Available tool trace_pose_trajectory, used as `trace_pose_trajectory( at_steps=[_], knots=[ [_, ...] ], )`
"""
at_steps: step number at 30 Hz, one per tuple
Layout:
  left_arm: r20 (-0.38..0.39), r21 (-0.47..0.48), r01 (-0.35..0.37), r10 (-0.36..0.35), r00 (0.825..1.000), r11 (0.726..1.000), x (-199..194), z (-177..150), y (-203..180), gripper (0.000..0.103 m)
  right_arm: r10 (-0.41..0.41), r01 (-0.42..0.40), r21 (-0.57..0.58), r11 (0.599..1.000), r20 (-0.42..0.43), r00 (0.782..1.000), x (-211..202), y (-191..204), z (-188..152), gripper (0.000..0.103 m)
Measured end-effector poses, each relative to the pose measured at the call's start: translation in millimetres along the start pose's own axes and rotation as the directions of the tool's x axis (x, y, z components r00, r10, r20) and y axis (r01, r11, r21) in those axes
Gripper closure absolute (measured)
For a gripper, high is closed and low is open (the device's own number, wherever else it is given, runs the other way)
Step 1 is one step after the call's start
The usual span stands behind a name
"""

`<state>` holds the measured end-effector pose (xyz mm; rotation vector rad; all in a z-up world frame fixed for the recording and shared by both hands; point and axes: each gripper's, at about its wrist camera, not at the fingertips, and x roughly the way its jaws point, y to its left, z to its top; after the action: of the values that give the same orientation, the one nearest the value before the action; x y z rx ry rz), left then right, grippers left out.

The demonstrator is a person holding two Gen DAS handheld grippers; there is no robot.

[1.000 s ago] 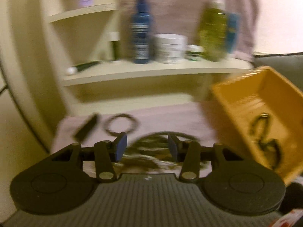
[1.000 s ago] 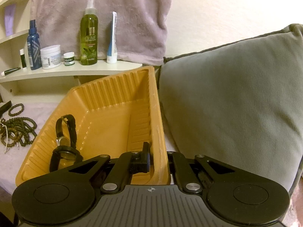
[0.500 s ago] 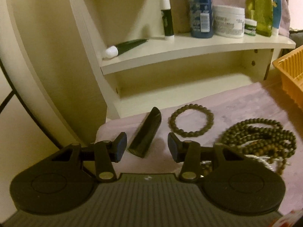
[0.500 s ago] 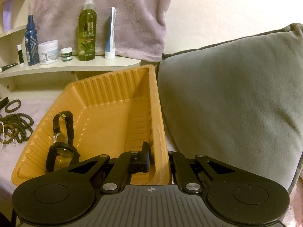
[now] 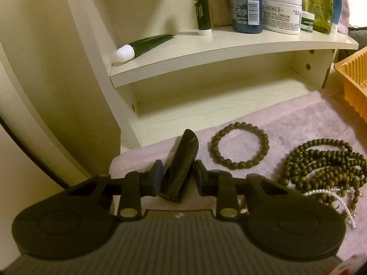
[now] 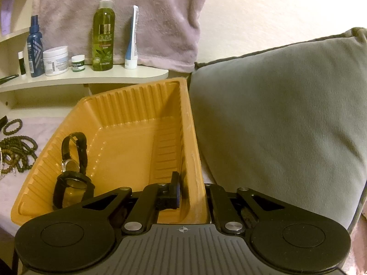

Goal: Organize jewelry
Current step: 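Grasp the black rectangular case with the left gripper and lift it, then carry the black case with the left gripper and release it into the tray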

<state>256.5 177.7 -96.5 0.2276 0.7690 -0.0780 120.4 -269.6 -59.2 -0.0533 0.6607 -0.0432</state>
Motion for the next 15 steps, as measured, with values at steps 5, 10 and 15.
trace_pose_trajectory(
  at_steps=[5, 10, 15],
  knots=[
    [0.007, -0.015, -0.003, 0.003, 1.000, 1.000, -7, 3, -1, 0.079, 0.002, -0.002, 0.002, 1.000, 0.000, 1.000, 0, 0, 0, 0.096],
    [0.047, -0.038, 0.011, -0.009, 0.999, 0.999, -29, 8, -5, 0.079, 0.006, -0.006, 0.003, 1.000, 0.006, 1.000, -1, -1, 0, 0.096],
    [0.089, -0.037, 0.044, -0.040, 0.995, 0.998, -55, 18, -20, 0.079, 0.011, -0.011, 0.005, 1.000, 0.012, 1.000, -2, -1, 0, 0.097]
  ],
)
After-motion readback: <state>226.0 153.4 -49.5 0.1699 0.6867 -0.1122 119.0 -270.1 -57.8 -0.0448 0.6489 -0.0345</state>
